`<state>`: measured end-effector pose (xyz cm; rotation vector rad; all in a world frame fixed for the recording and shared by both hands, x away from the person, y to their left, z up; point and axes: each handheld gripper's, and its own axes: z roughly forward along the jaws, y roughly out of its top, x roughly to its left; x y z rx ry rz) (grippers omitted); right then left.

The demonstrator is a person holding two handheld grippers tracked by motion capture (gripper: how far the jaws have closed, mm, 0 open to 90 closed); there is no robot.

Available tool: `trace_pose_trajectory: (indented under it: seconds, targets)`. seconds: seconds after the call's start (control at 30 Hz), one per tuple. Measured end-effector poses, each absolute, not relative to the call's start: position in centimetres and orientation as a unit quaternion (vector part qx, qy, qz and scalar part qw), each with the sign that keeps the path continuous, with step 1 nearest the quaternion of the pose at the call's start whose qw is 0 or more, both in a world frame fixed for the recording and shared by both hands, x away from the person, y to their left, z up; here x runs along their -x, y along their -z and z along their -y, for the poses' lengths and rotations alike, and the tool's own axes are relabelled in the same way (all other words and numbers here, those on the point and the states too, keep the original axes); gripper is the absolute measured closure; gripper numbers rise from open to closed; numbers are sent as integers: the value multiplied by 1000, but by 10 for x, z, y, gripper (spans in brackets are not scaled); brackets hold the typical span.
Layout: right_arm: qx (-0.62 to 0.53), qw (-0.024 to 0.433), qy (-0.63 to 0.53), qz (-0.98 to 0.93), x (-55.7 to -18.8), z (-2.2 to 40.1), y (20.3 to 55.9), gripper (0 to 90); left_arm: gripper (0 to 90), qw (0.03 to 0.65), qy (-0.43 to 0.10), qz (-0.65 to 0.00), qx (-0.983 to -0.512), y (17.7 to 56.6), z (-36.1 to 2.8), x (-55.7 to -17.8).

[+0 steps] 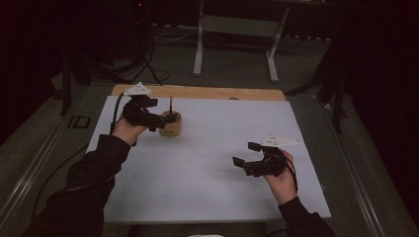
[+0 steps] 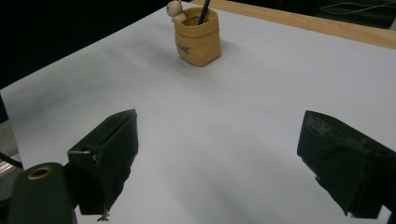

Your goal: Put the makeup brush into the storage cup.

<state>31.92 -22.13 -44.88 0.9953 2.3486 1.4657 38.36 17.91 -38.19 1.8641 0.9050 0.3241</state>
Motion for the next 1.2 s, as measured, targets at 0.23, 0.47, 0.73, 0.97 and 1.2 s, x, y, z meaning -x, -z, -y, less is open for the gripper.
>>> trace_pose_trajectory:
  seconds: [0.23, 0.47, 0.73, 0.97, 1.2]
  targets:
    - [-325, 102, -496, -799, -320, 223, 450, 136, 2, 518, -136, -314, -784, 387, -178, -362]
    - [-309, 103, -495, -805, -320, 223, 451, 135, 2, 527, -123, -289, -790, 396, -179, -347]
    - [-282, 92, -499, -814, -321, 227, 452, 134, 2, 541, -118, -268, -789, 408, -184, -333]
    - [-263, 92, -486, -828, -322, 229, 457, 134, 2, 537, -110, -265, -793, 421, -188, -323]
    - [-254, 93, -477, -836, -322, 237, 464, 130, 2, 537, -97, -260, -797, 438, -193, -311]
